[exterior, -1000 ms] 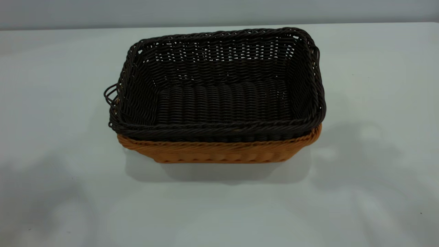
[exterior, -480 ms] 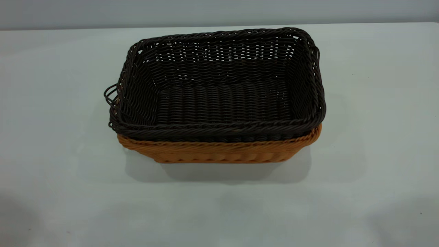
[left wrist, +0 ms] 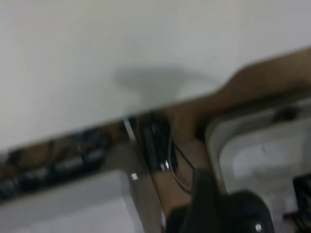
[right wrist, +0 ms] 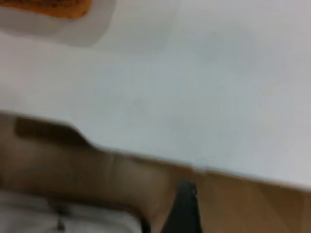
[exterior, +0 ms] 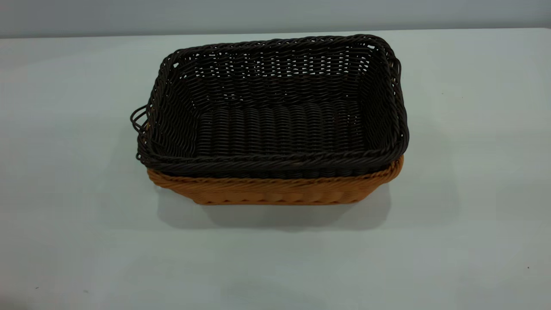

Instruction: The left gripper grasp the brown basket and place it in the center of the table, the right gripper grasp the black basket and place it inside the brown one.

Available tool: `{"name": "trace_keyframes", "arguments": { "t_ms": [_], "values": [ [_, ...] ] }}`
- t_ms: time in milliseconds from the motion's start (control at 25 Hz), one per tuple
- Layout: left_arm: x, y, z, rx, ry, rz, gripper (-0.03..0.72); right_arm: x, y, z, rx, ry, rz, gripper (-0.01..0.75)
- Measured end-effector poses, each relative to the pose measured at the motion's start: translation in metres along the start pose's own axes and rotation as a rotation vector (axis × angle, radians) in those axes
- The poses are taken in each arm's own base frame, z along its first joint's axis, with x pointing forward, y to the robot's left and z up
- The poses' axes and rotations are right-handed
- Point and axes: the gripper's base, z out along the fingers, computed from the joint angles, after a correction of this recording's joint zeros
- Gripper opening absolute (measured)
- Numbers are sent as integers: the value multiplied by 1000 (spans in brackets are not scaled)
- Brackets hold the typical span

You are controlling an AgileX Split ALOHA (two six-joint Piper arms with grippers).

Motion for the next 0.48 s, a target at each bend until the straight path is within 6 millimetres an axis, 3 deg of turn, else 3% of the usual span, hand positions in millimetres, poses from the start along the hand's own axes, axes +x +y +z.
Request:
{"name": "trace_keyframes", "arguments": {
  "t_ms": [160,480],
  "values": [
    [20,-1,17,4,26,-49,481,3,-1,-10,-11,-182,18,563],
    [42,-5,14,45,-172,-85,481,9,-1,-6,-7,-154,20,563]
  ]
}}
